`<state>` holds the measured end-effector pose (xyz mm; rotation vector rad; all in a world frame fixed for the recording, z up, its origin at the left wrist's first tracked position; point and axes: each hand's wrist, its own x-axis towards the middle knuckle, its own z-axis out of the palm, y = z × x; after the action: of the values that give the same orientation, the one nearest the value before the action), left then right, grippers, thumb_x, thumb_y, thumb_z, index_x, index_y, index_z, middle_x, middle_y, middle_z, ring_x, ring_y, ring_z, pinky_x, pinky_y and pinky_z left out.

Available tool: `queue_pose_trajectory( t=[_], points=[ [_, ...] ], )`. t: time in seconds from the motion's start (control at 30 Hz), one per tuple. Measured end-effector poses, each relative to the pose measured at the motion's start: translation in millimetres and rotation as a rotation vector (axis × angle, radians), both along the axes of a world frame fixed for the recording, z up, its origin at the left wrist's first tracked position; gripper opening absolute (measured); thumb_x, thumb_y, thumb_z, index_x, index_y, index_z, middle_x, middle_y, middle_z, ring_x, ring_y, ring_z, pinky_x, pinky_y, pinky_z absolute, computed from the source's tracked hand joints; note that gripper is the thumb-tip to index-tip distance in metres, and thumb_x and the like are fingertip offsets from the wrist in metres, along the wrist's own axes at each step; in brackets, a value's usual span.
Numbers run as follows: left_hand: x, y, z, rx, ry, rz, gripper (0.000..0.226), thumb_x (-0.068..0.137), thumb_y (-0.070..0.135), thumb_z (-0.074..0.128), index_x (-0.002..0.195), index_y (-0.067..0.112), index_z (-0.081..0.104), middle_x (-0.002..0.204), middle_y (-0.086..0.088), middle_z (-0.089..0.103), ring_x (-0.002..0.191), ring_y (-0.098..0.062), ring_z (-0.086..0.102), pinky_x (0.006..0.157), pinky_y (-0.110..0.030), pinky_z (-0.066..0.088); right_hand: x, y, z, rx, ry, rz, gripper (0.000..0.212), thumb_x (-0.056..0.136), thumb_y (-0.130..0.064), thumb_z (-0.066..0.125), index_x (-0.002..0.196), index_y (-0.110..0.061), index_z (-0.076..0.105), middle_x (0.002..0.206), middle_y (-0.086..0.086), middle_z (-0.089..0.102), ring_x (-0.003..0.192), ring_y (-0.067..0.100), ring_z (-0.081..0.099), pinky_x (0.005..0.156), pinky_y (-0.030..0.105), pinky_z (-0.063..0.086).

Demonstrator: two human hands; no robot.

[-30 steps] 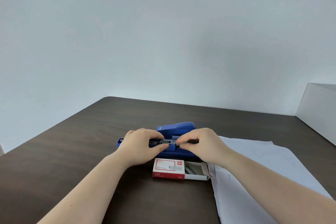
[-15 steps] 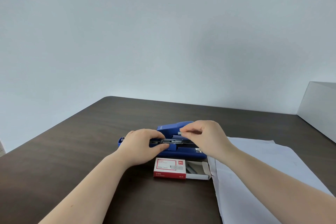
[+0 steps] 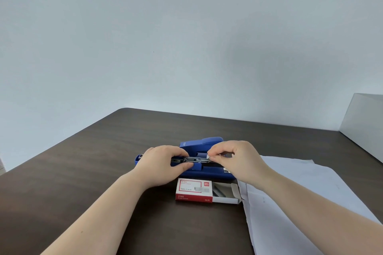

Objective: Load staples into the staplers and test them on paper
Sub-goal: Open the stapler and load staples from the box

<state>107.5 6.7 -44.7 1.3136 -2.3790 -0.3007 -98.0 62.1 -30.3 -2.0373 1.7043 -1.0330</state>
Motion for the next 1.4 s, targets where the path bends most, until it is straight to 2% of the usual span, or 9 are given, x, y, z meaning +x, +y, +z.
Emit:
queue_pose_trajectory(
  t=[0.33,0.5,0.63,0.73,0.87,0.97,1.1,1.27,1.4],
  points=[
    [-0.1,0.0,0.4,-0.005,-0.008,-0.011,0.026,0.085,0.051,0.055,0.105,0.038,0.065,0.1,0.018,0.068,0.095,-0.004,0.06,0.091,-0.034,0.047,1.2,-3.2,-1.2,0.01,0.129,0.067,0.015,0.088,-0.016,0.063,0.094,-0.021,0.076,0.092,-0.016,0.069,0.087,-0.001,0.061,0.077,0.004,0.04],
    [1.2,0.2,0.6,-0.004,-0.034,-0.005,0.028,0.084,0.052,0.056,0.108,0.039,0.064,0.102,0.02,0.068,0.096,-0.004,0.06,0.094,-0.035,0.046,-0.8,-4.1,-6.0,-0.047,0.345,0.127,0.017,0.087,-0.024,0.064,0.101,-0.026,0.073,0.101,-0.011,0.072,0.101,0.009,0.057,0.092,0.025,0.043],
    [7.4,-1.6,3.4,0.016,-0.063,0.046,0.039,0.077,0.058,0.061,0.111,0.039,0.061,0.109,0.02,0.066,0.104,-0.004,0.059,0.1,-0.036,0.043,-2.9,-4.8,-8.8,-0.098,0.48,0.187,0.017,0.088,-0.032,0.061,0.102,-0.027,0.07,0.099,-0.008,0.071,0.098,0.012,0.057,0.093,0.028,0.043],
    [22.6,-6.3,9.2,0.086,-0.089,0.117,0.039,0.071,0.061,0.065,0.104,0.04,0.063,0.102,0.021,0.067,0.099,-0.005,0.06,0.097,-0.035,0.045,-10.4,-2.4,-6.0,-0.103,0.459,0.127,0.02,0.087,-0.04,0.061,0.091,-0.023,0.072,0.087,-0.007,0.071,0.089,0.009,0.057,0.084,0.03,0.048],
    [46.7,-13.5,13.9,0.218,-0.042,0.15,0.026,0.068,0.046,0.074,0.087,0.032,0.067,0.084,0.013,0.07,0.082,-0.01,0.064,0.085,-0.038,0.054,-16.3,4.4,-5.1,-0.021,0.361,0.103,0.019,0.086,-0.032,0.066,0.102,-0.026,0.073,0.099,-0.009,0.072,0.095,0.008,0.06,0.088,0.029,0.049],
    [51.4,-11.1,18.2,0.221,-0.01,0.155,0.021,0.068,0.037,0.077,0.085,0.031,0.066,0.084,0.009,0.07,0.081,-0.013,0.066,0.082,-0.036,0.054,-16.7,8.0,-4.8,0.031,0.211,0.075,0.027,0.084,-0.028,0.069,0.111,-0.028,0.069,0.104,-0.017,0.068,0.091,0.002,0.061,0.087,0.02,0.049],
    [46.9,2.3,35.3,0.142,0.135,0.145,0.026,0.069,0.028,0.08,0.091,0.029,0.065,0.087,0.009,0.068,0.081,-0.008,0.063,0.07,-0.018,0.047,-23.9,9.1,-0.6,-0.015,0.049,0.029,0.026,0.087,-0.026,0.065,0.113,-0.025,0.066,0.098,-0.022,0.063,0.084,-0.011,0.059,0.074,0.003,0.043],
    [13.8,19.7,54.8,0.063,0.474,0.122,0.053,0.068,0.027,0.083,0.112,0.039,0.056,0.097,0.014,0.064,0.092,0.003,0.058,0.074,-0.014,0.041,-53.0,2.8,7.0,-0.079,0.032,-0.167,0.016,0.092,-0.019,0.056,0.098,-0.016,0.071,0.092,-0.006,0.07,0.087,0.011,0.062,0.078,0.019,0.046],
    [-29.5,25.7,52.8,0.098,0.508,0.01,0.04,0.074,0.027,0.077,0.112,0.03,0.063,0.099,0.012,0.068,0.093,0.002,0.059,0.072,-0.01,0.04,-79.8,-6.9,-3.9,0.086,0.144,-0.26,0.021,0.093,-0.026,0.054,0.106,-0.019,0.067,0.104,-0.004,0.068,0.096,0.014,0.06,0.084,0.026,0.046]
  ],
)
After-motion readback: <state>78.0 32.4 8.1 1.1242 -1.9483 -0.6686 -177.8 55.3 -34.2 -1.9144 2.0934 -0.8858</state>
